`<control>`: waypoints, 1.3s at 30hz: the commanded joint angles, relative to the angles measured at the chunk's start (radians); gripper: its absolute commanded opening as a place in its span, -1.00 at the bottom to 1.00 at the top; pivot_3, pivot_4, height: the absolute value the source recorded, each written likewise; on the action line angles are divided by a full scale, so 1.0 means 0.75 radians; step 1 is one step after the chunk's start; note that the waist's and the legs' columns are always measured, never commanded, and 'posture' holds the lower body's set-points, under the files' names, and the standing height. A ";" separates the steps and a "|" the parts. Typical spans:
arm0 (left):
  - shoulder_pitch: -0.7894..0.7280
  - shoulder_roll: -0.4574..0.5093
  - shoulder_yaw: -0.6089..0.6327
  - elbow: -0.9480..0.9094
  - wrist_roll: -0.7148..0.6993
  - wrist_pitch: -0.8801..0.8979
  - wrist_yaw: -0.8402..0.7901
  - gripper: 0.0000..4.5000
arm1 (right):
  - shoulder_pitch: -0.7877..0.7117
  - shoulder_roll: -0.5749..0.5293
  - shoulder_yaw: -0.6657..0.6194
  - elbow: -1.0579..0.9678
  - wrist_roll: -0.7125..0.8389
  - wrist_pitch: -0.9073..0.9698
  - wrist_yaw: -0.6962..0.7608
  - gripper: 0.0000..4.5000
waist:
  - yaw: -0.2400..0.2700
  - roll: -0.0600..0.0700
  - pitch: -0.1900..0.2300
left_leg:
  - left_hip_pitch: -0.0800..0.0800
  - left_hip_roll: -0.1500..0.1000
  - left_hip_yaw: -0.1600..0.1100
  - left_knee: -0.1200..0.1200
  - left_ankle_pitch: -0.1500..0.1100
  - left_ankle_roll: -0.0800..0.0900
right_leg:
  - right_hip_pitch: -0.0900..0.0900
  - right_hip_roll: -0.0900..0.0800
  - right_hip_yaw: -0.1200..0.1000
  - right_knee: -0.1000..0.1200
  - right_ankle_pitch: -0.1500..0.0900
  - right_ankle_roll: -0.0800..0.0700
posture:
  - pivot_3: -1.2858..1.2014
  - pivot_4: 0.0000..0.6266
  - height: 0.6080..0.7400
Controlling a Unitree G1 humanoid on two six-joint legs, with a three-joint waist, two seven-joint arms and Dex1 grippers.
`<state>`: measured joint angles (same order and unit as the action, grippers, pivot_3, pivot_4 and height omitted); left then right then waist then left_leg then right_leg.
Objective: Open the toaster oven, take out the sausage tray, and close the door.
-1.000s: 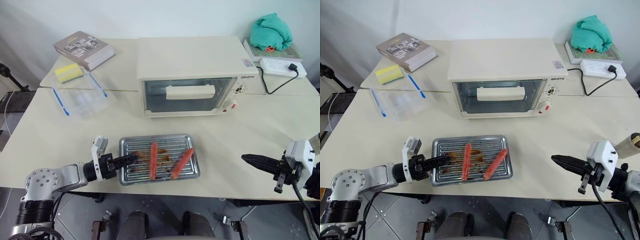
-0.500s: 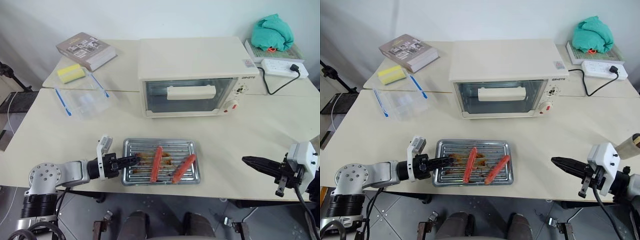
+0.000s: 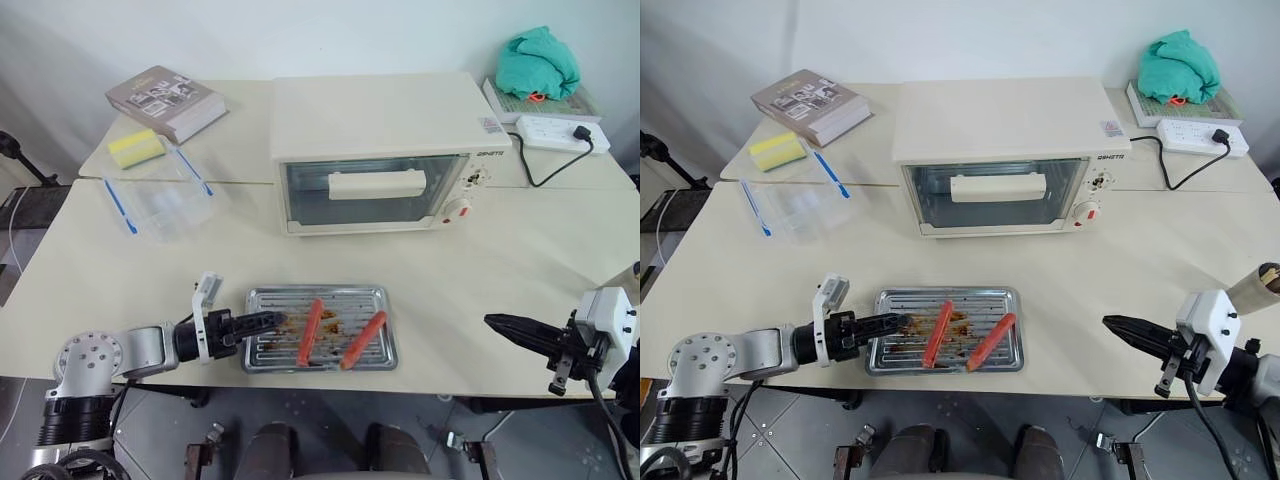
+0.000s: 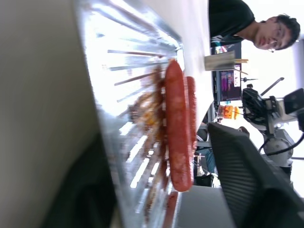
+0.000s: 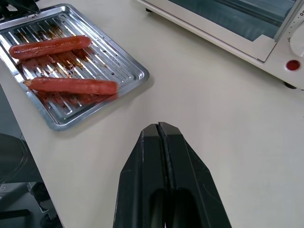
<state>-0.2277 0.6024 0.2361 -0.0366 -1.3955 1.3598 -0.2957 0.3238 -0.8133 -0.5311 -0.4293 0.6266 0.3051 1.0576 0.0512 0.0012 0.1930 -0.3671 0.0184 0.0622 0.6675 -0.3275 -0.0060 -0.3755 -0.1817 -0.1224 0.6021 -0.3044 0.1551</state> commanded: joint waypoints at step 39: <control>0.624 0.221 0.351 0.038 1.244 -1.942 -1.045 1.00 | -0.223 0.078 0.242 0.270 -0.092 -0.508 0.315 0.96 | -0.039 -0.005 0.001 | -0.003 0.016 0.008 0.000 -0.011 -0.002 | -0.002 0.014 -0.002 -0.012 0.001 -0.001 | 0.03 -0.52 1.00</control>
<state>0.2420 0.7767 0.4834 0.0061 -0.4553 -0.0775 -1.0850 0.1616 -0.7439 -0.3225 -0.2253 0.5508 -0.0600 1.2959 0.0221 -0.0026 0.1936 -0.3690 0.0302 0.0687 0.6671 -0.3358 -0.0075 -0.3770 -0.1714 -0.1239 0.5928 -0.3039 0.1546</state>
